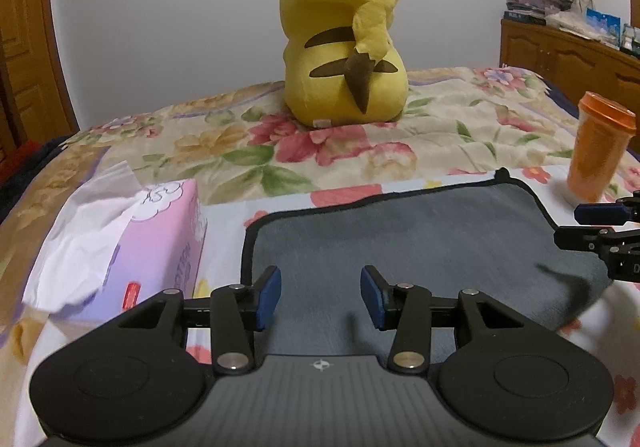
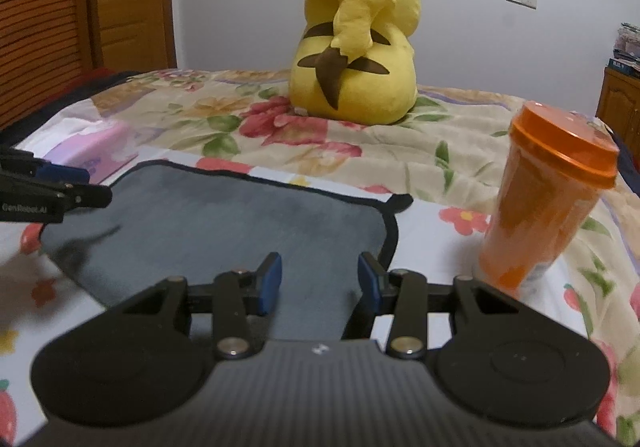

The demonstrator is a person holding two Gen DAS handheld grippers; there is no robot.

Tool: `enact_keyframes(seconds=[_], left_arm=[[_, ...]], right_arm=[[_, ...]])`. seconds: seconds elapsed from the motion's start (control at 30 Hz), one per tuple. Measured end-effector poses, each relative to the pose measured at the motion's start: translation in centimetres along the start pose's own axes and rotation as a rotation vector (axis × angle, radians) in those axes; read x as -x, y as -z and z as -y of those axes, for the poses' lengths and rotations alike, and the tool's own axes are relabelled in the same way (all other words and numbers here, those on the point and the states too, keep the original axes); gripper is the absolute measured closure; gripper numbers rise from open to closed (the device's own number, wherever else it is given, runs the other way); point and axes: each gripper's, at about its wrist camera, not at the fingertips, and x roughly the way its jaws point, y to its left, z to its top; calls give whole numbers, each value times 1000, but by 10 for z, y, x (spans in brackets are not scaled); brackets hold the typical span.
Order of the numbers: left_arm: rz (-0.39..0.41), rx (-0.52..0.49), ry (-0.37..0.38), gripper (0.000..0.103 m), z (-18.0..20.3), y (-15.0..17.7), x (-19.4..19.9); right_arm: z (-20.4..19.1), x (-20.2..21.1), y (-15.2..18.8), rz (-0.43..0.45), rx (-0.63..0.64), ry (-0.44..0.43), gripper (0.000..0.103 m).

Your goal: Fold towel

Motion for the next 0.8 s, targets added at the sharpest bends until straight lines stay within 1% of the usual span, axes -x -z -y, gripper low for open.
enact_keyframes(seconds=[0.23, 0.5, 0.57, 0.63, 0.7, 0.77, 0.8], left_arm=[[-4, -22, 7, 54, 4, 8, 27], [-11, -35, 10, 54, 5, 13, 54], [-14, -37, 12, 51, 6, 14, 59], [-6, -41, 26, 42, 7, 15, 66], [3, -40, 28, 37, 9, 15, 73], [7, -38, 31, 35, 11, 15, 80], [9, -40, 33, 32, 12, 14, 83]], right_arm=[[-5, 27, -1, 9, 0, 7, 58], [-12, 56, 1, 24, -7, -7, 58], [-13, 61, 2, 25, -10, -9, 57], [-15, 65, 3, 21, -6, -11, 57], [-16, 69, 2, 19, 6, -7, 56], [-16, 75, -1, 23, 5, -1, 52], [-16, 79, -1, 27, 2, 2, 51]])
